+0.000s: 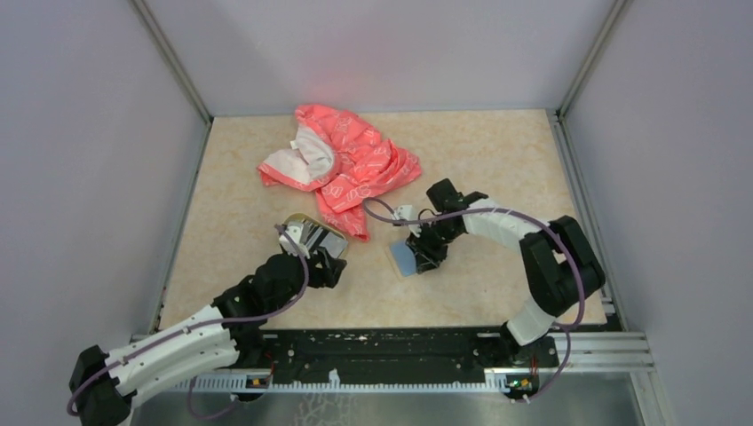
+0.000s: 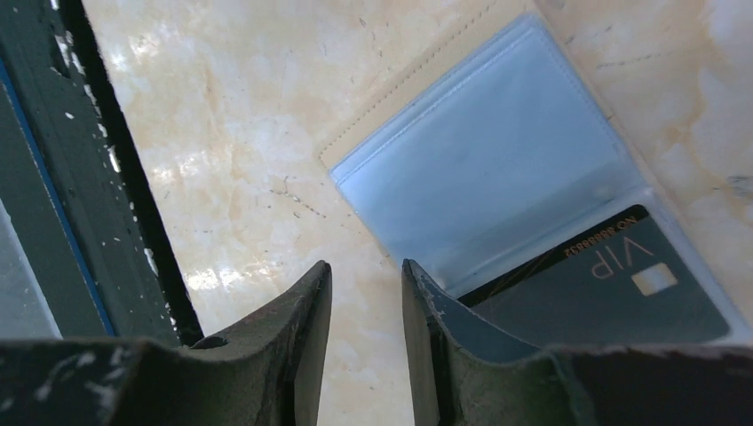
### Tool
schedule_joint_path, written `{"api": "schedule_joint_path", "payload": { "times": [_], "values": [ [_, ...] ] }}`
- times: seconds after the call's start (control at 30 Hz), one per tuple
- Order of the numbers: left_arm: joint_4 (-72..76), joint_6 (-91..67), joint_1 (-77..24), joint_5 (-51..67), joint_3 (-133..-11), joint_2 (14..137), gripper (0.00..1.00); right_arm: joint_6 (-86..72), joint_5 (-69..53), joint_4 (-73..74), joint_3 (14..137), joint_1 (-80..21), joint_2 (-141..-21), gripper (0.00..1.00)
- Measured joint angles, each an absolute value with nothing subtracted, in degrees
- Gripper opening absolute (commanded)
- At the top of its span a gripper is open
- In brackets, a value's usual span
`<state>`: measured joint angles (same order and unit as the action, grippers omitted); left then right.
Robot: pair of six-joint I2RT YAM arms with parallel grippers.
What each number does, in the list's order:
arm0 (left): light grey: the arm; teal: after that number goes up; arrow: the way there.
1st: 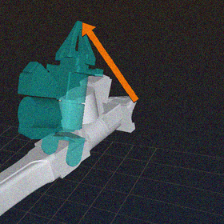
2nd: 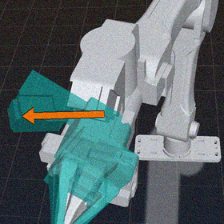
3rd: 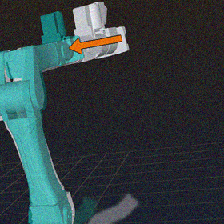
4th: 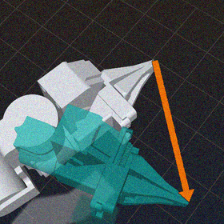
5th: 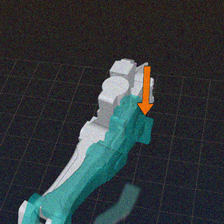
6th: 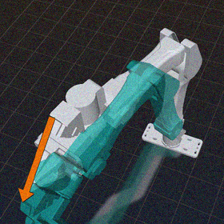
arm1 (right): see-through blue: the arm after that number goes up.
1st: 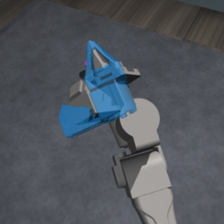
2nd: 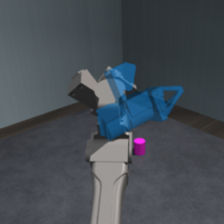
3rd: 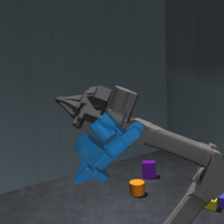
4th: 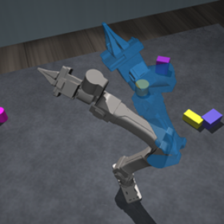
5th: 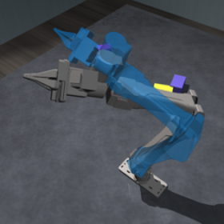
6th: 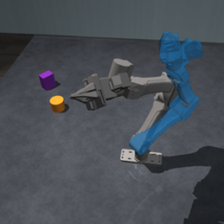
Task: Put the credit cards into the card holder
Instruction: Open the card holder at the center of the board, then pick up the credit card from the storage box.
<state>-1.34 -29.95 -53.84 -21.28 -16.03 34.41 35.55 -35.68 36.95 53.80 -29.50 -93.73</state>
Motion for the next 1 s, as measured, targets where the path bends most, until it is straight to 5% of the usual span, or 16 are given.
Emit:
{"api": "schedule_joint_path", "payload": {
  "times": [0.1,0.23,0.5,0.8,1.0],
  "values": [
    [-5.10,-30.59,-53.84,-22.11,-17.12,36.23,0.72,35.99,-36.77,38.02,53.80,-29.50,-88.53,0.41],
    [-9.69,-30.55,-53.82,-23.97,-21.50,41.04,0.67,36.60,-39.99,38.44,54.89,-29.50,-79.02,0.62],
    [-14.15,-25.58,-53.58,-24.67,-32.69,55.88,0.78,34.59,-50.39,37.30,65.49,-29.50,-76.93,0.63],
    [-18.76,-20.69,-53.52,-26.41,-41.87,71.22,0.68,32.23,-54.00,34.98,59.05,-27.38,-79.18,0.63],
    [-19.31,-17.34,-51.46,-25.39,-42.65,75.16,0.76,31.75,-54.81,33.80,58.87,-25.69,-79.13,0.62]
  ]
}}
